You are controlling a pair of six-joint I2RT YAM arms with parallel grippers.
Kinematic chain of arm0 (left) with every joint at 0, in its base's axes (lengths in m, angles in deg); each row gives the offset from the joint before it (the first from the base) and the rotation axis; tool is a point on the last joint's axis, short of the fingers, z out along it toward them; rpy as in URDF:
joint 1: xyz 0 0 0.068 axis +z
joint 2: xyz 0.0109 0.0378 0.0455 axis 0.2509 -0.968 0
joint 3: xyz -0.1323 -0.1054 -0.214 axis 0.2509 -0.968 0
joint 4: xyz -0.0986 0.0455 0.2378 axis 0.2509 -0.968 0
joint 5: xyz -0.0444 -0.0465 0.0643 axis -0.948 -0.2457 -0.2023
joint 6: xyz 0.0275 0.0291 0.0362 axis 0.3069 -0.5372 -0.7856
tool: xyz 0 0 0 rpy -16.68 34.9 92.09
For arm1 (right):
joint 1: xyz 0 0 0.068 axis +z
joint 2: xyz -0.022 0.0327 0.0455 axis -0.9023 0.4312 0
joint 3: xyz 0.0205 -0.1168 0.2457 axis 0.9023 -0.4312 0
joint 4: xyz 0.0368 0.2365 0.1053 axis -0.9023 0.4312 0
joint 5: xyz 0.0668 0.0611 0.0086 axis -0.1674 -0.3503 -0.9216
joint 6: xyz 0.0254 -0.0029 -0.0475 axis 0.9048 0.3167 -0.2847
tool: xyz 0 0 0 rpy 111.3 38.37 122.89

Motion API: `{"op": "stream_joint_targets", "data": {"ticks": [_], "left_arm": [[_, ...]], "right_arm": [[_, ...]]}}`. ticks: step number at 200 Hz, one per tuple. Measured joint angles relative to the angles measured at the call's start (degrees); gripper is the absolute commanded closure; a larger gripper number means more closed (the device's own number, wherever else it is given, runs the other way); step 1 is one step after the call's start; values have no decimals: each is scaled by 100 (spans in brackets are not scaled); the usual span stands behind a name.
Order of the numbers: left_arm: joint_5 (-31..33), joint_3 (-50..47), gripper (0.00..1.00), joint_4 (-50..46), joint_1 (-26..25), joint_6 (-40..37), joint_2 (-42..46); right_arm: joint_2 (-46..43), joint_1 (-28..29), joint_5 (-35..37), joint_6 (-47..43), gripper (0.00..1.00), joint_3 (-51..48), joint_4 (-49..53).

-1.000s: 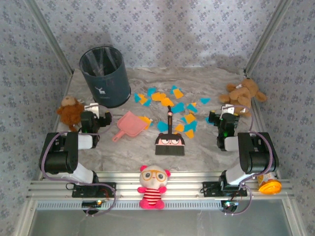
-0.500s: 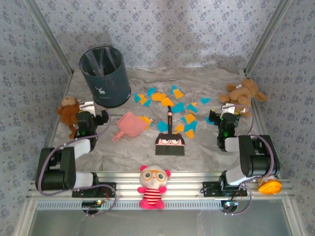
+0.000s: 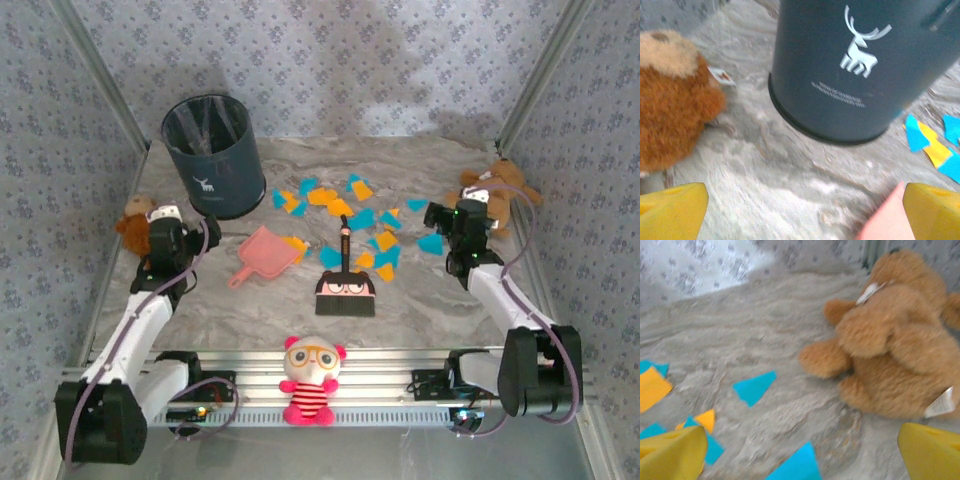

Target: Sweep away the paper scraps from the table

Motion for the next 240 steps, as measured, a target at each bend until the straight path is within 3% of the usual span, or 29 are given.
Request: {"op": "stream_joint_targets", "data": {"ticks": [31,58,134,180,240], "left_arm": [[-393,234,1,-896,-229,387,251],[-640,457,1,-1482,-776,769,85],[-610,1893,1,-2332,-2782,1419,-1779],[-516,3213,17,-2758,-3585,1300,-3305],[-448,5001,35,-3416,-4212,1163,-5171]], "right_arm": [[98,420,-232,302,0,201,883],[289,662,-459,437,0,433,1305],[505,1185,-800,581,0,693,1731],[437,1250,-723,616,0,680,1928],[-212,1248,-573,610,0,448,2105]]}}
